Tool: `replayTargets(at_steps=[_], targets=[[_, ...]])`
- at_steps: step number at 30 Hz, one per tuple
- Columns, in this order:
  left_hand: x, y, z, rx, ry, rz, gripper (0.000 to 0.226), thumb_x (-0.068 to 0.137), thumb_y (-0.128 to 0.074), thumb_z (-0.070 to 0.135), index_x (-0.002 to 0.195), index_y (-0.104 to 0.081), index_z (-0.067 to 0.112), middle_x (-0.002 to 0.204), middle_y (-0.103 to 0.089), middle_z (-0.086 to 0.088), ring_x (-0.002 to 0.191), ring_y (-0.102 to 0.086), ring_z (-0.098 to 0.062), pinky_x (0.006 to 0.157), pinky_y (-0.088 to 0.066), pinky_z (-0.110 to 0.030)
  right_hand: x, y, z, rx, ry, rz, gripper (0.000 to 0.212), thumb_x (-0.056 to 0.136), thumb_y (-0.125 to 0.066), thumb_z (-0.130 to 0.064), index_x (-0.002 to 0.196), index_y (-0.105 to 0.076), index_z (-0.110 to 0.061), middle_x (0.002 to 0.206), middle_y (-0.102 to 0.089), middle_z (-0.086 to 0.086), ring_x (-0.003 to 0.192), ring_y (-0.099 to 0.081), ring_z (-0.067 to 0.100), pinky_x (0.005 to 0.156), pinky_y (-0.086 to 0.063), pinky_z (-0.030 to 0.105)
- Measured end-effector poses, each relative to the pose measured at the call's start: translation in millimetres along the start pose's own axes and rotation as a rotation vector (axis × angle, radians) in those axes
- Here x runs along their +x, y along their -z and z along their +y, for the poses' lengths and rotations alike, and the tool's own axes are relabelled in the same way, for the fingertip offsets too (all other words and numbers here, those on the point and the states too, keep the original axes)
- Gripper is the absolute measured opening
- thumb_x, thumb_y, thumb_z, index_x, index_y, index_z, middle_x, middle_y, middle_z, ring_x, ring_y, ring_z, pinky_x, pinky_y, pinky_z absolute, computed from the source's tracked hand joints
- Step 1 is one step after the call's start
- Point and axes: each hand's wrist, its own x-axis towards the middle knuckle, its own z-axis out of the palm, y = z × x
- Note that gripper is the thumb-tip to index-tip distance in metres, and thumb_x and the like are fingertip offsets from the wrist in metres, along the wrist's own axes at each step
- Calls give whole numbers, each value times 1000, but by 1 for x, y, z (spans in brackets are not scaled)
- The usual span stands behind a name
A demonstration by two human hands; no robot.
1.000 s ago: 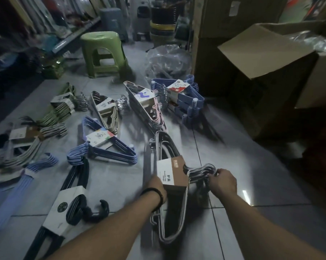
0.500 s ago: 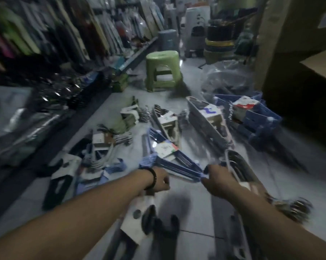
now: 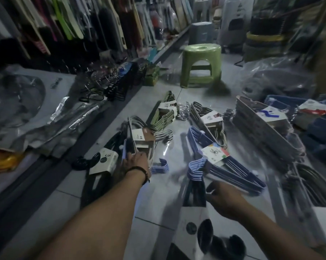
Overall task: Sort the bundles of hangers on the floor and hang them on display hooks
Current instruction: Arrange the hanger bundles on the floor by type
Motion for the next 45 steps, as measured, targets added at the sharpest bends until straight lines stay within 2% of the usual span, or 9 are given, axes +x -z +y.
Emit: replayTargets(at_steps=[10, 16, 21, 25, 29, 36, 39, 42, 45], targets=[[-7, -23, 0, 126, 29, 45, 33, 104, -51, 20, 135, -63, 18, 141, -63, -5, 130, -59, -29, 104, -48, -45, -1, -29, -17, 28, 64, -65, 16, 92, -65, -35, 98, -71, -20, 97, -70, -2, 86, -65, 17, 73, -53, 31], [-24, 12, -11, 55, 38, 26, 53, 87, -72, 56, 128, -66, 23, 131, -67, -5, 119, -63, -27, 95, -49, -40, -5, -15, -18, -12, 118, -100, 20, 93, -65, -38, 96, -74, -21, 96, -71, -2, 86, -66, 14, 79, -59, 37], [-54, 46, -9, -217, -29, 88, 41, 90, -72, 52, 122, -69, 26, 127, -69, -8, 112, -66, -31, 88, -53, -38, -11, 11, -26, 129, 178, -122, 6, 97, -63, -27, 96, -70, -25, 92, -70, -7, 83, -68, 6, 72, -56, 24], [-93, 57, 4, -764, -58, 157, 29, 83, -82, 40, 83, -67, 15, 84, -77, -5, 74, -74, -27, 70, -65, -44, -20, 40, -34, 397, 149, -43, 10, 92, -67, -27, 87, -75, -22, 83, -74, -1, 73, -69, 14, 66, -59, 36], [-147, 72, 47, -1134, -73, 132, 15, 88, -80, 21, 98, -74, 11, 80, -76, -6, 70, -76, -26, 63, -66, -44, -25, 69, -27, 702, 123, -36, 16, 98, -69, -28, 111, -71, -19, 99, -76, 9, 82, -76, 25, 61, -57, 33], [-215, 53, 142, -930, -320, 292, 26, 86, -78, 45, 71, -65, 29, 64, -67, 11, 60, -65, -2, 51, -49, -20, -39, 131, 10, 1152, -12, -19, 62, 84, -82, -48, 127, -61, -8, 114, -63, 17, 88, -69, 32, 68, -58, 38], [-236, 41, 188, -822, -503, 310, 26, 90, -69, 48, 73, -64, 29, 67, -67, 11, 66, -65, -2, 61, -55, -27, -47, 163, 54, 1315, -99, 45, 70, 72, -89, -52, 121, -68, -7, 113, -65, 18, 92, -69, 33, 72, -59, 38], [-262, 28, 229, -507, -805, 427, 47, 94, -45, 58, 92, -74, 22, 82, -73, 3, 77, -68, -15, 69, -57, -37, -59, 182, 104, 1448, -178, 94, 53, 70, -91, -39, 105, -72, -5, 80, -71, 14, 55, -65, 23, 53, -54, 29], [-291, 25, 267, -337, -1008, 466, 47, 98, -43, 49, 85, -69, 13, 82, -71, -8, 74, -69, -31, 60, -54, -39, -74, 176, 155, 1419, -322, 291, 44, 68, -89, -9, 105, -69, 3, 74, -64, 23, 50, -62, 28, 52, -53, 34]])
